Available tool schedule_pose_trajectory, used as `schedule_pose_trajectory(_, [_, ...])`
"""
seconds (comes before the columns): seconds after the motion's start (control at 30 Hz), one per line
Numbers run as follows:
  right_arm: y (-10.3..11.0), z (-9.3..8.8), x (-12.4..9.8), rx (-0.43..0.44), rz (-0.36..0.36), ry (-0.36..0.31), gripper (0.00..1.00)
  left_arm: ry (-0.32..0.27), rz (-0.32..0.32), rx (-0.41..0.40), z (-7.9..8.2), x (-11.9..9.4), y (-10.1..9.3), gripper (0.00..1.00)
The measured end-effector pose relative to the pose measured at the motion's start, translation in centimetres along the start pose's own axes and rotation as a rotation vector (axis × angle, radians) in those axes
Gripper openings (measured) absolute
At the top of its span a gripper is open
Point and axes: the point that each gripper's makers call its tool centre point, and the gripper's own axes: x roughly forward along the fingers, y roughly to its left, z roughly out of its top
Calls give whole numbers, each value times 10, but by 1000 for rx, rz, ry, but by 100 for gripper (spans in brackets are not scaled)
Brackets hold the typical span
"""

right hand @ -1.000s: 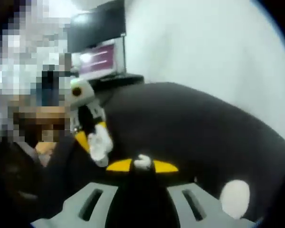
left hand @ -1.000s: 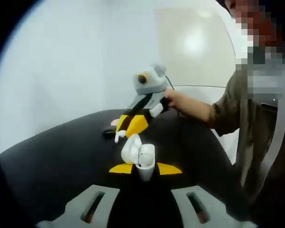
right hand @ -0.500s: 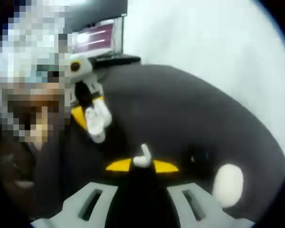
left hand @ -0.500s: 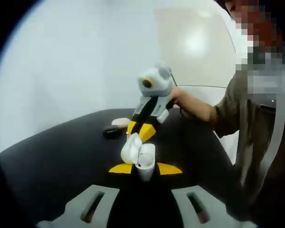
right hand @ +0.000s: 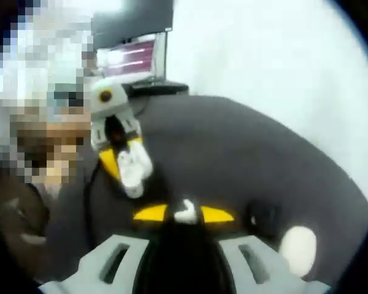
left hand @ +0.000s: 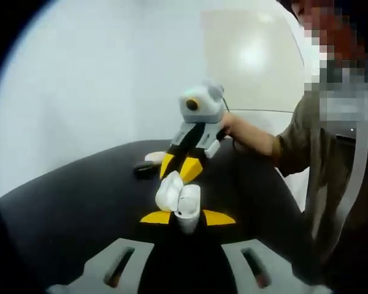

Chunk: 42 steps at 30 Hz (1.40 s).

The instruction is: Pick up three earphones and place each one into its charging case using tactile feedback, ensure that each earphone is properly inserted and securely positioned inside the case.

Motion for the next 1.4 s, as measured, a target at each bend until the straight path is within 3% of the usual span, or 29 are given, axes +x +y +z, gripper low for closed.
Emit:
schedule_pose_trajectory(0.2, [-9, -10, -5, -15, -3, 22, 28, 0, 0, 0, 0, 0, 0, 15])
schedule_pose_trajectory(0.3, [1, -18, -1, -19, 43, 66, 28, 0, -1, 0, 0, 0, 0, 15])
schedule_pose_trajectory(0.37, [4, -15, -2, -26, 47, 59, 25, 0, -1, 0, 0, 0, 0, 15])
schedule_pose_trajectory(0.43, [23, -13, -5, 14, 133, 54, 25, 0, 0, -1, 0, 0, 0, 15])
schedule_pose_trajectory(0.5, [38, -3, -7, -4, 193, 5, 25, 0, -1, -3, 0, 0, 0, 15])
schedule_pose_trajectory(0.57, [41, 1, -10, -5, 202, -10, 25, 0, -1, -3, 0, 0, 0, 15])
schedule_pose_trajectory(0.63, [23, 3, -12, -107, 128, -30, 25, 0, 0, -3, 0, 0, 0, 15])
schedule_pose_trajectory(0.7, [7, 3, -15, -316, 38, -33, 25, 0, 0, -2, 0, 0, 0, 15])
schedule_pose_trajectory(0.77, [-1, -4, -15, -397, 3, -2, 25, 0, 0, -3, 0, 0, 0, 15])
schedule_pose_trajectory(0.8, [-3, -9, -13, -398, 4, 20, 24, 0, 0, -3, 0, 0, 0, 15])
schedule_pose_trajectory(0.87, [0, -18, -8, -304, 44, 47, 19, 0, 0, -3, 0, 0, 1, 15])
schedule_pose_trajectory(1.03, [-10, -9, -1, -61, 25, -16, 18, 1, 2, 0, 0, -1, 1, 15])
schedule_pose_trajectory(1.3, [-9, -5, 7, -80, 19, -30, 12, 0, 1, -2, 0, -1, 1, 15])
schedule_pose_trajectory(1.4, [-10, 6, 1, -192, -2, -56, 12, 0, 0, -4, 0, -1, 1, 15])
